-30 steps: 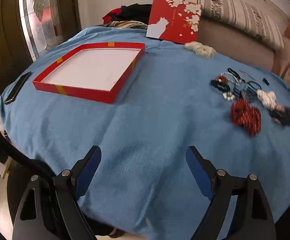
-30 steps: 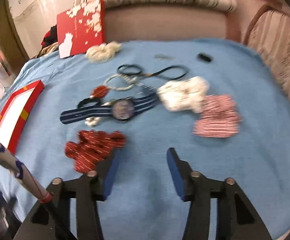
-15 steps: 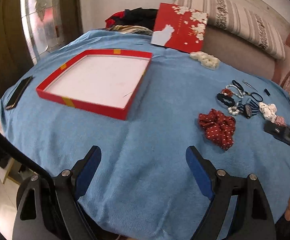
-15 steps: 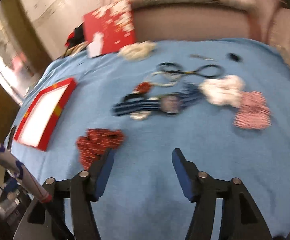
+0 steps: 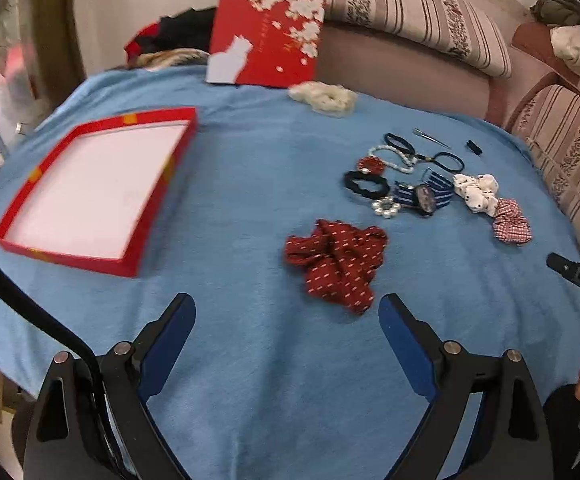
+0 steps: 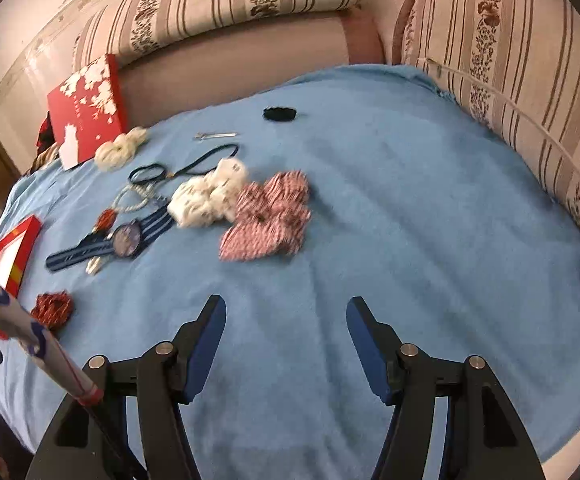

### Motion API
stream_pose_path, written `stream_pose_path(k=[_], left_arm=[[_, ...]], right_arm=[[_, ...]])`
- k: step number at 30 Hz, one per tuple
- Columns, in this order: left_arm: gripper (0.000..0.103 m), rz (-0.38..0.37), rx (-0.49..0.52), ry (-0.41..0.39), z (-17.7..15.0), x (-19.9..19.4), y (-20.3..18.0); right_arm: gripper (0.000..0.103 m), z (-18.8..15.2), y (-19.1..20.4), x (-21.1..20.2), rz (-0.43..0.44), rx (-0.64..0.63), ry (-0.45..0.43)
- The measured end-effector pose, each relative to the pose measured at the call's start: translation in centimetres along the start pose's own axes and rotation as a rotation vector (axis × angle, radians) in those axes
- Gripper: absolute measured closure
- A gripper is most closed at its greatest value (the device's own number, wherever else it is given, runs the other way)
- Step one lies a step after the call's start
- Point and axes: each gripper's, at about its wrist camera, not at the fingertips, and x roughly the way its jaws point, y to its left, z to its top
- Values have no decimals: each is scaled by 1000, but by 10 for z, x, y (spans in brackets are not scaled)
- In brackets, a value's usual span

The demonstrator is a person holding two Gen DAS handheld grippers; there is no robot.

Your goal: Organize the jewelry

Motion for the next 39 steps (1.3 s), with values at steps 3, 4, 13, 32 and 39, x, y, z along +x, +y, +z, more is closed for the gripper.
stream_pose_path(k=[3,4,13,32,39], left_arm=[[11,-12,16,14,9,13,-3],[11,-15,21,16,11,17,-3],[11,-50,32,88,33,61,3],[88,-134,20,143,30,62,-5],[88,-108,-47,20,41,1,39]], right_arm=[[36,11,-4,10,1,5,-2],[35,13,-4,13,3,4,-2],[32,35,11,55,-4,-28,35],[91,26,24,35,44,-4,44],[91,15,59,-18,130,-78,-2]])
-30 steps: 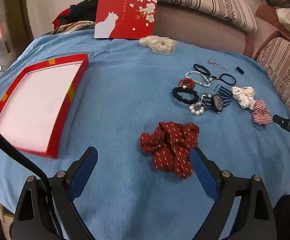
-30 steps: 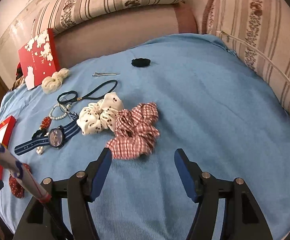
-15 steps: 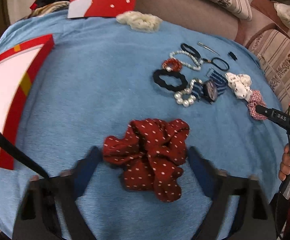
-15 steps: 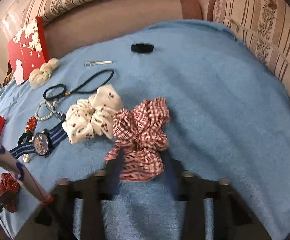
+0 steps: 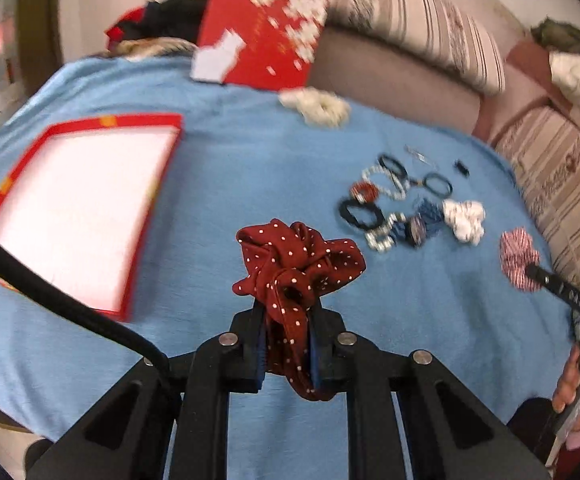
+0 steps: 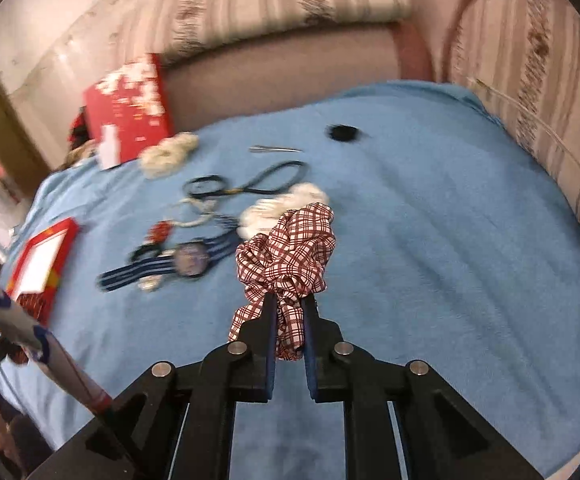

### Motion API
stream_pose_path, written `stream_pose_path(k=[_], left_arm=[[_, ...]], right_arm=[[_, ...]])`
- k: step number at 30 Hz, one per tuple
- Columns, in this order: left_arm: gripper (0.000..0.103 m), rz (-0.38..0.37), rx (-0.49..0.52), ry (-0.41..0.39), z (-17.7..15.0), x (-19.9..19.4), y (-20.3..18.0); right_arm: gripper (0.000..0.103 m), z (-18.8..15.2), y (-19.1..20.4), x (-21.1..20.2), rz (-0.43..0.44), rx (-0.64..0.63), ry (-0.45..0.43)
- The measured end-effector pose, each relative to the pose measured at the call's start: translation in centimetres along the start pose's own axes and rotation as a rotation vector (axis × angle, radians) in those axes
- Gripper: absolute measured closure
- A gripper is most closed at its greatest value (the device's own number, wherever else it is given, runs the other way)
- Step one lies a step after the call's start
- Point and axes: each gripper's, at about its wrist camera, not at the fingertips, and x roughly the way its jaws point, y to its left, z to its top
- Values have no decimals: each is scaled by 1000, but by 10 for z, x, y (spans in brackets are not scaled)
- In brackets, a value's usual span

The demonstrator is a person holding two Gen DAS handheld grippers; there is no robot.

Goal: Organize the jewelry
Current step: 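Grasp the red polka-dot scrunchie with left tool while right tool grasps red plaid scrunchie, then carry both scrunchies into the red tray and open both tools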

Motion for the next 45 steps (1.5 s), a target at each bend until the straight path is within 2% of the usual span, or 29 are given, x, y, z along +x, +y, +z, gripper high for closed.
stream_pose_path(k=[6,13,19,26,30,34,38,41,43,45], left_arm=[[88,72,-80,-67,19,-24,50],[88,167,-160,-119,52,-17,118],[88,222,-225,-133,85,4,178],[88,291,-294,-115,121,39,245],[87,259,-376,-113,128,56,277],[86,289,-377,-111,133,72,291],[76,294,-417,-114,130,77,298],[65,283,-430,-116,129,76,300],[61,279,-429,-133,130,73,297],[55,282,-426,-152,131,67,294]], right_arm=[[91,1,69,-6,105,-126,20],[91,5,162,9,213,-269,55],[91,13,249,43,298,-349,88],[91,36,350,107,368,-395,134],[91,43,397,145,354,-453,147],[91,47,418,182,315,-486,163],[89,50,423,205,288,-483,177],[77,52,427,211,267,-486,161],[59,54,425,207,268,-478,145],[56,54,420,198,282,-468,135]])
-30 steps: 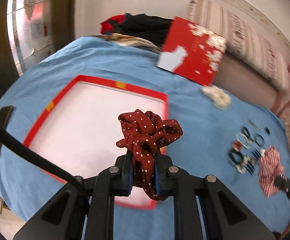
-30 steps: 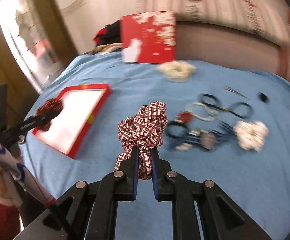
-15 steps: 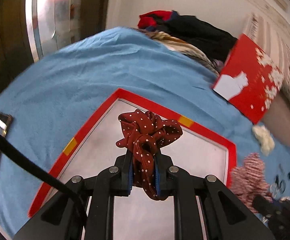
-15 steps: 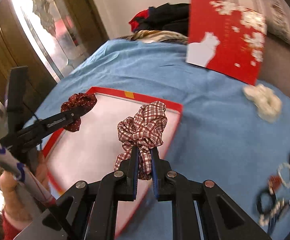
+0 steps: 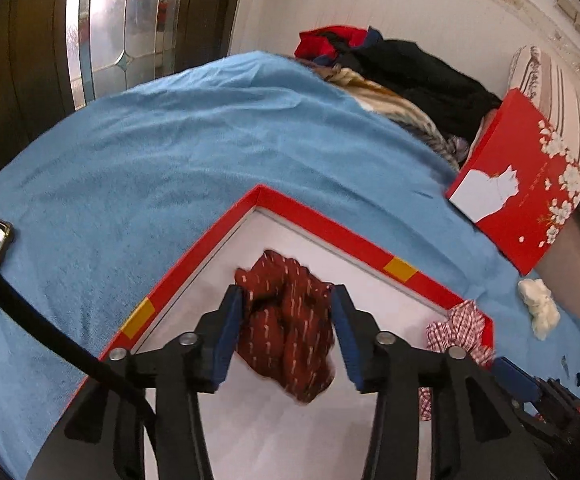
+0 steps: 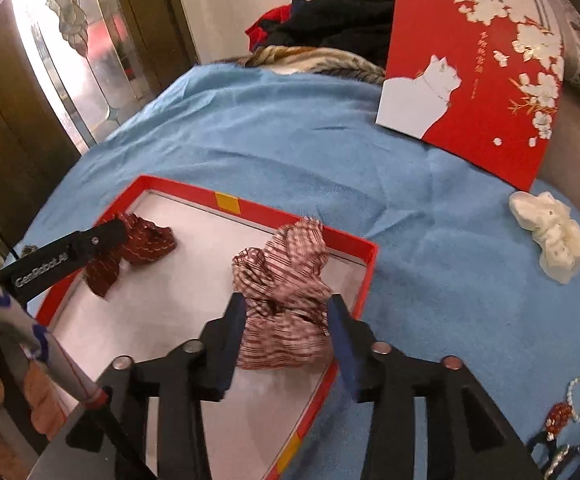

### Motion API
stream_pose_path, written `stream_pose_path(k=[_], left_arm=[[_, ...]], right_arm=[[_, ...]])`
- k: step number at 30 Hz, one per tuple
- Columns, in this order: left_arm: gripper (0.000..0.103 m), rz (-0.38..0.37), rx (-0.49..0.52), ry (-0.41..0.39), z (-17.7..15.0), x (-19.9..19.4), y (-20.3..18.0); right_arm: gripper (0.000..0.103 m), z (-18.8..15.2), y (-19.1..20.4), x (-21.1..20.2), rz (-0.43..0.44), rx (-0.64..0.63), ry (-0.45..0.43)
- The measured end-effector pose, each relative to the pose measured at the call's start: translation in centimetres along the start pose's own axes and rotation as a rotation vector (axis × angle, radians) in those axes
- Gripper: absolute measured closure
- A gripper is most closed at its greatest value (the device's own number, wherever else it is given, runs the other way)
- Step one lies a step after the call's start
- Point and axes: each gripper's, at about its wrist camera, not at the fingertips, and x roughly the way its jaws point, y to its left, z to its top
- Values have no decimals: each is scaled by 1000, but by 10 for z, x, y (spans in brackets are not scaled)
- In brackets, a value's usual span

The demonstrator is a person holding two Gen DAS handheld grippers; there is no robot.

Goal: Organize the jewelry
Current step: 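Carry both scrunchies into the red tray and open both tools, then withdraw both tools from the tray back toward the remaining jewelry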

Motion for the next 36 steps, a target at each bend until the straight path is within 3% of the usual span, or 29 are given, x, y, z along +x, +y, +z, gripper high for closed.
stream_pose_path(k=[8,17,26,36], left_arm=[[53,-57,-17,-44,-7,-40,-10],[51,-161,120,-67,-72,-92,-64],[50,-205,257,130,-176,-122,-120],[50,-198,401,188,-234,-156,-177]], right_arm=[[54,-42,-21,-58,-37,2,-11],[51,-144,-86,-152,-190,57,0],[50,-238,-183,-221,-320,249,22],[48,-287,-226,-255,-332,373,-29]])
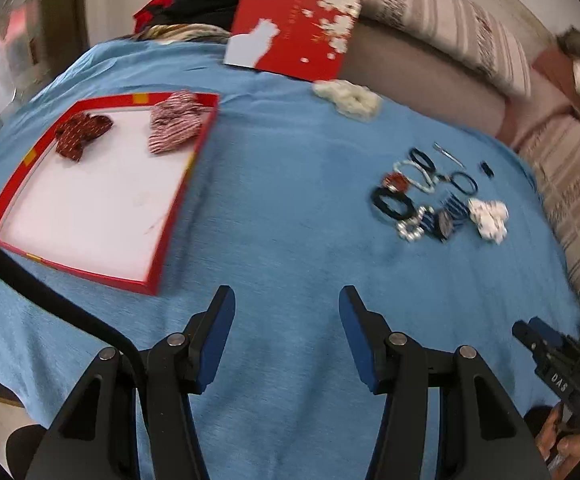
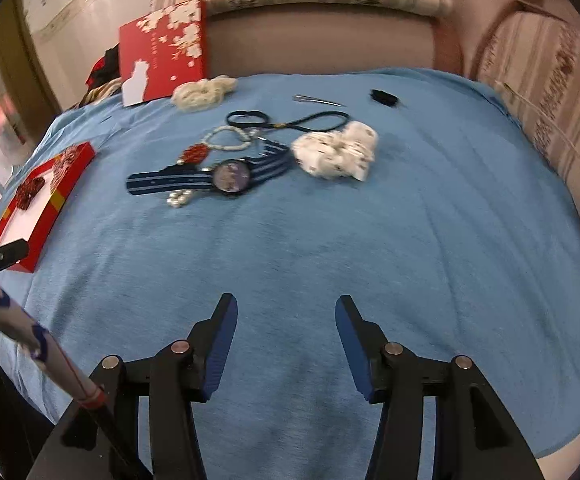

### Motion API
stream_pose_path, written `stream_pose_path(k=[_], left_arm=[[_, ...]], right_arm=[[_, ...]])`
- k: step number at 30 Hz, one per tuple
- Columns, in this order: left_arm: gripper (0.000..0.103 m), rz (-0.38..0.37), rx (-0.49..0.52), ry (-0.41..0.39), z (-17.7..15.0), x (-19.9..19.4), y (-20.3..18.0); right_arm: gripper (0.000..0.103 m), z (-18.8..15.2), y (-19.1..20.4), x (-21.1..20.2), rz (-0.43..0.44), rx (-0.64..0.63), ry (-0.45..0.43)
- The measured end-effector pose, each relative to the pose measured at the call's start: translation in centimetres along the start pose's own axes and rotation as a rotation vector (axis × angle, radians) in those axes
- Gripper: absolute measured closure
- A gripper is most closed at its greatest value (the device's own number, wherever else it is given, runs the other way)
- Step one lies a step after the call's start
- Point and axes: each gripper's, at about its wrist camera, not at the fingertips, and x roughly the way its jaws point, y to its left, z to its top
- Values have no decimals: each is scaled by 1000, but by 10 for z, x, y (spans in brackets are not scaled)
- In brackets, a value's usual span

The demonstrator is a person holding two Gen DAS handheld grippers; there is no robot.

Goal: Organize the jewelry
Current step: 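Withdraw both tools from the tray back toward the remaining jewelry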

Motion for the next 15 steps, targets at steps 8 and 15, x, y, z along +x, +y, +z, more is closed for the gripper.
stream_pose_path(k=[8,15], left_arm=[[50,28,79,22,-4,6,-34],[50,-22,79,48,1,23,-37]], right_arm=[[48,-10,-37,-1,-1,71,-10],[48,-6,-55,11,-9,88,-4]])
